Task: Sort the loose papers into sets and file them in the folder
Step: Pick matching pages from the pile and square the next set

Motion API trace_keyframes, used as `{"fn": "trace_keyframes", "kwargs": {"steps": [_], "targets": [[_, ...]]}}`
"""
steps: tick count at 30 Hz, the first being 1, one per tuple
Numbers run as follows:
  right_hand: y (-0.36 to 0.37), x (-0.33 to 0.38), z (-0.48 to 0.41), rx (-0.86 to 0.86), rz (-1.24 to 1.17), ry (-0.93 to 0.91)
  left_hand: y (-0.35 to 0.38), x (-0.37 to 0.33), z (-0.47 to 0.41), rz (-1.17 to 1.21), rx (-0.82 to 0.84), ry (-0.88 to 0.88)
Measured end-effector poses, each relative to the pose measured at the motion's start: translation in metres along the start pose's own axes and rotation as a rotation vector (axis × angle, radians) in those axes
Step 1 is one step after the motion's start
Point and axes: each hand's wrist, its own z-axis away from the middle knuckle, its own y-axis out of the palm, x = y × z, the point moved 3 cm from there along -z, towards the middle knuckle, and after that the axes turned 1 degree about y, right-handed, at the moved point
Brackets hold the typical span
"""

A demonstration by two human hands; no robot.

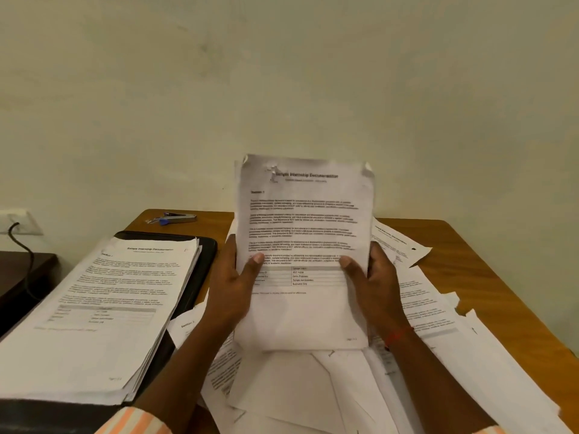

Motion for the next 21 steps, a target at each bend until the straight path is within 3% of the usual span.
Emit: {"fn": "trace_keyframes", "kwargs": {"steps": [4, 8, 15, 21], "targets": [[0.002, 0.021, 0.012, -0.072, -0.132, -0.125, 0.005, -0.037, 0.011, -0.059, -0.086, 0.208], [0.001, 0.026, 0.017, -0.08, -0.201, -0.157, 0.005, -0.041, 0.016, -0.088, -0.121, 0.276], [0.013, -0.001, 0.016, 0.039, -0.052, 0.024, 0.005, -0.005, 0.016, -0.115, -0.122, 0.082], [0.016, -0.008, 0.012, 0.108, -0.036, 0.067, 0.006, -0.003, 0.008, -0.215, -0.106, 0.05]]}}
